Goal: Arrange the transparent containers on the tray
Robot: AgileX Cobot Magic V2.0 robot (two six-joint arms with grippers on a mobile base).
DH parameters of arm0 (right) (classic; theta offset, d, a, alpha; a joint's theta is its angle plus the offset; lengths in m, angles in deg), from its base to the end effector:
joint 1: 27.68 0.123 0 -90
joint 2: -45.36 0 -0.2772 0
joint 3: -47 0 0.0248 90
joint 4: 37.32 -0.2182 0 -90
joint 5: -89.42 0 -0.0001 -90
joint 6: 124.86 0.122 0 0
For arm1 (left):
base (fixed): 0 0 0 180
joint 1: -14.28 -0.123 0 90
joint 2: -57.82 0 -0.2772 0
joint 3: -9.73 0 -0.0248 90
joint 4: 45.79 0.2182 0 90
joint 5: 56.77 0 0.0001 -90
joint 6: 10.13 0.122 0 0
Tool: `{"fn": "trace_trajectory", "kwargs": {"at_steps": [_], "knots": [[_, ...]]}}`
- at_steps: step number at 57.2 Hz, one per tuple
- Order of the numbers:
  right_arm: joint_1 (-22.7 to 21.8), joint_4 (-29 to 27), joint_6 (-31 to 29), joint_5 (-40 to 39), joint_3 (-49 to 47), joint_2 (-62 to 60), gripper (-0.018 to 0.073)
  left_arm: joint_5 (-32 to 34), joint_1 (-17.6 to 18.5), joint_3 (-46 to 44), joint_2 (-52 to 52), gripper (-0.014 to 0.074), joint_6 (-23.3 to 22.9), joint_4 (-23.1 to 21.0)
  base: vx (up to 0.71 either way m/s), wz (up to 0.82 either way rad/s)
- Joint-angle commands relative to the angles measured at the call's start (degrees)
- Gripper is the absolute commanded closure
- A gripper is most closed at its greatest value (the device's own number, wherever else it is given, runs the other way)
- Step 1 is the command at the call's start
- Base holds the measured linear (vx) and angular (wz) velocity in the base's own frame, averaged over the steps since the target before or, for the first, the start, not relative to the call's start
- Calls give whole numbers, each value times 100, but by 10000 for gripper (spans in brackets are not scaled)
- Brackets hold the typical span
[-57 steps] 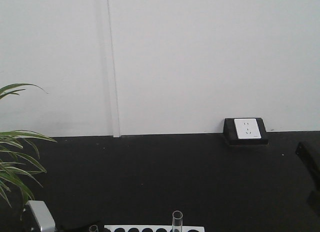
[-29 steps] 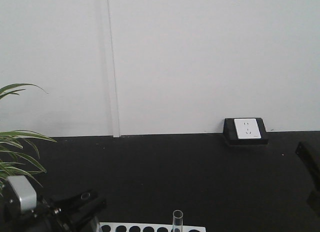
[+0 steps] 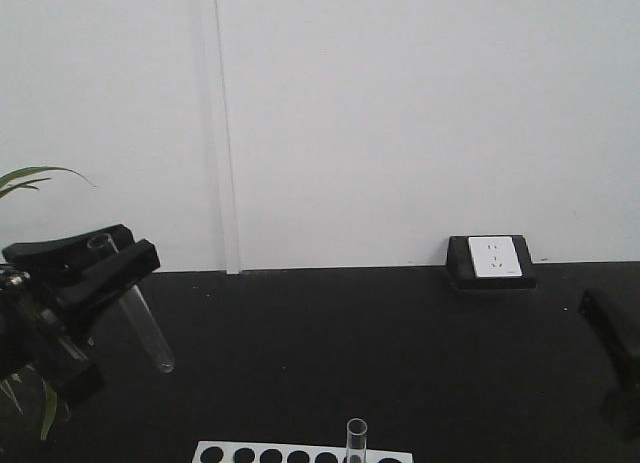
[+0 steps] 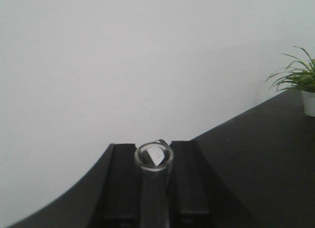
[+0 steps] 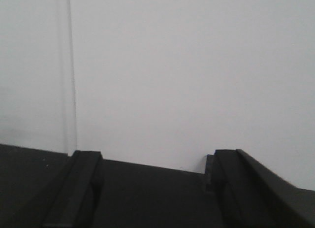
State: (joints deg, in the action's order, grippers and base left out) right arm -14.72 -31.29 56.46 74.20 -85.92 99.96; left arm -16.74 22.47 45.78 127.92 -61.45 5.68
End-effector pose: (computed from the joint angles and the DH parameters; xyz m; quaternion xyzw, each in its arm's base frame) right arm 0.1745 0.0436 0.3363 -0.1139 0.6759 0.0631 0.7254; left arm 0.2145 -0.0928 0.3677 0.2057 0.6097 -0.2650 0.7181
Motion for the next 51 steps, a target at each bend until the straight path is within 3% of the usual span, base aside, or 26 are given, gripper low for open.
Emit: {"fn": "trace_trajectory", "kwargs": {"at_steps": [1,11,22,33,51], "knots": [[309,512,280,-489,-199,317,49,-188,34,-213,-447,600,-291,62,0,0],[1184,1203,624,-926,-199,1200,49,-890,34,-213,-891,600,-897,887,0,0],[1913,1240,730,-1912,-199,2294,49,-1174,34,-213,-1001,600,-1397,1499,0,0],[1969,1217,769,-2864,-199,3117,49,-1246,34,-213,-1001,600,-1595,1603,0,0],[1969,1217,769,-3612,-205,4258,49,-1419,34,-213,-1001,600,-1600,1603,0,0]]}}
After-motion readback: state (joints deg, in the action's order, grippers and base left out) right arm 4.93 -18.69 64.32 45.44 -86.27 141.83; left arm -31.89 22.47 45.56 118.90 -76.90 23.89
